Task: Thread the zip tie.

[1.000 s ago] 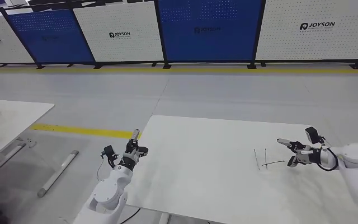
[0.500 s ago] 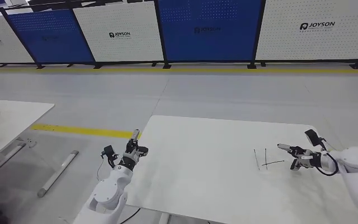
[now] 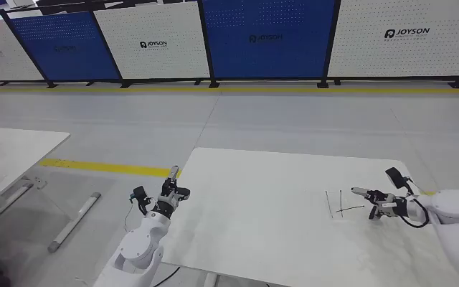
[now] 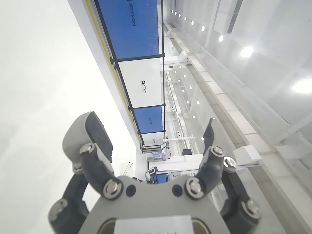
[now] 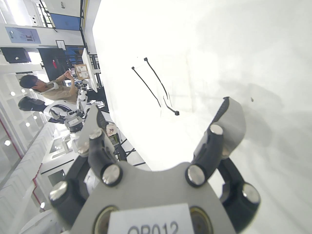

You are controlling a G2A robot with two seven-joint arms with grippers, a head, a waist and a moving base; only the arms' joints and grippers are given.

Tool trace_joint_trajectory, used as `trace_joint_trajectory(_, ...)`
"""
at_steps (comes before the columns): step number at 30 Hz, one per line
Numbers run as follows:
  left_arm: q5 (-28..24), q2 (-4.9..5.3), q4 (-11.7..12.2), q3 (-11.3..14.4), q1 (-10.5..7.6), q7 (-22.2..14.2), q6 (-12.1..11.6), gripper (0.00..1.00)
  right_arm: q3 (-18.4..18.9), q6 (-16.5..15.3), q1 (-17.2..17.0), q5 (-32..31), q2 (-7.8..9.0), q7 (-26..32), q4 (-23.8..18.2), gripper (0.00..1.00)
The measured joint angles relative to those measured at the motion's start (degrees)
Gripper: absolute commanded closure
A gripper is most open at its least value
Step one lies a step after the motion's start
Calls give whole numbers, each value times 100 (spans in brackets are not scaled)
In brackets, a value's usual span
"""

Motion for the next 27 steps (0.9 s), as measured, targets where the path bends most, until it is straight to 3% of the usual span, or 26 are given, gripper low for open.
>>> trace_joint_trajectory(4,0,0,0,0,0,0,0,0,39,19,-38,-24,28,11,-35,10)
trace_joint_trajectory(5,0,0,0,0,0,0,0,0,51,22,-44,-24,36,18,-36,18)
trace_joint_trajectory(7,0,0,0,0,0,0,0,0,74,33,-55,-20,49,48,-37,23)
trace_joint_trajectory(8,0,0,0,0,0,0,0,0,78,43,-56,-20,53,57,-35,34)
trace_joint_trajectory(12,0,0,0,0,0,0,0,0,64,117,-13,-19,45,102,22,40)
trace_joint_trajectory(15,0,0,0,0,0,0,0,0,24,167,44,-36,25,136,102,33)
trace_joint_trajectory(17,0,0,0,0,0,0,0,0,-13,203,73,-51,6,145,156,38)
trace_joint_trajectory(18,0,0,0,0,0,0,0,0,-36,206,87,-53,-9,136,191,50)
trace_joint_trajectory(27,0,0,0,0,0,0,0,0,-79,110,178,-56,-46,100,408,62)
